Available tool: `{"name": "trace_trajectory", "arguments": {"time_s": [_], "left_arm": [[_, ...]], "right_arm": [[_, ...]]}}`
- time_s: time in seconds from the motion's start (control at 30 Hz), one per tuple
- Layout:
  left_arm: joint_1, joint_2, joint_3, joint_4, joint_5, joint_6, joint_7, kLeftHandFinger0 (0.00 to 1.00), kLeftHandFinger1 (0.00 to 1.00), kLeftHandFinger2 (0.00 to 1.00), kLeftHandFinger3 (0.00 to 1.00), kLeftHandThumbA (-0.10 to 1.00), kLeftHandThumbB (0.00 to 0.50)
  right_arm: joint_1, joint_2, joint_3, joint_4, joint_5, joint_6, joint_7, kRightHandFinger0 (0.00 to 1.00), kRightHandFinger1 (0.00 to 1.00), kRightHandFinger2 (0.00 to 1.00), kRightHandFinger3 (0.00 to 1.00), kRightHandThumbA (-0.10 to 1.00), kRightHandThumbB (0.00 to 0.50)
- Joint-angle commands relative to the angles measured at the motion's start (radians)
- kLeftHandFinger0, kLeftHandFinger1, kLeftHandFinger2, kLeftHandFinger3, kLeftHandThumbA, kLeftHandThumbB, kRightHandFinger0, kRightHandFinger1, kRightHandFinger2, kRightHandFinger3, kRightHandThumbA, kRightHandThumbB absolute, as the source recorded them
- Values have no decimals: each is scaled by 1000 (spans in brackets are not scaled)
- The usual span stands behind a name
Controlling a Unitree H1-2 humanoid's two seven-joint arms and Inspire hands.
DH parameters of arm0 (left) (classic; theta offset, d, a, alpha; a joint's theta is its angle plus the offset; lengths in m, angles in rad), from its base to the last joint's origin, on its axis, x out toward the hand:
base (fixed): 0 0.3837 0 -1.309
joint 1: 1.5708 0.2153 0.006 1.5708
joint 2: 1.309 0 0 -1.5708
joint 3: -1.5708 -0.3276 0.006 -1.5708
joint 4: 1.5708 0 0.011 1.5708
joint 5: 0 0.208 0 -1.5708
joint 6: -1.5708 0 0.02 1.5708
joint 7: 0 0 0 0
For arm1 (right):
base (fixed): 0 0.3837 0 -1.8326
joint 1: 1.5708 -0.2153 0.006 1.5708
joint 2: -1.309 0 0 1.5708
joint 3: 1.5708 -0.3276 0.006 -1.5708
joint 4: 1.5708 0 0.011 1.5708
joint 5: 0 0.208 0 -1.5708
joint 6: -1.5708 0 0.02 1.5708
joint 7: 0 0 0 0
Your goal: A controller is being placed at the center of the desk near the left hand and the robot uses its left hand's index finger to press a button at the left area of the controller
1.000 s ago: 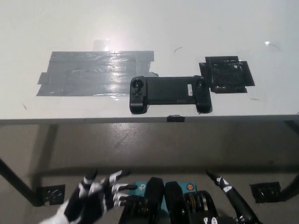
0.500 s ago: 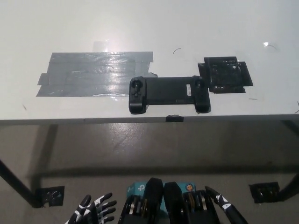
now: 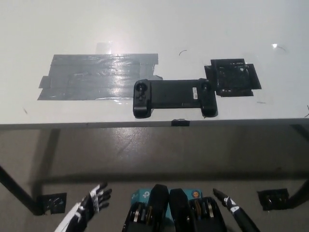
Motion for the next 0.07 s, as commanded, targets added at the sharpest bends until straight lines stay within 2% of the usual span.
{"name": "trace_trajectory", "arguments": {"time_s": [0.0, 0.03], "left_arm": [[-28, -46, 36, -18, 72, -140, 87, 1000, 1000, 1000, 1000, 1000, 257], [-28, -46, 36, -18, 72, -140, 87, 1000, 1000, 1000, 1000, 1000, 257]], "right_arm": [[-32, 9, -23, -10, 10, -64, -22, 1000, 1000, 1000, 1000, 1000, 288], [-32, 9, -23, -10, 10, -64, -22, 1000, 1000, 1000, 1000, 1000, 288]]}}
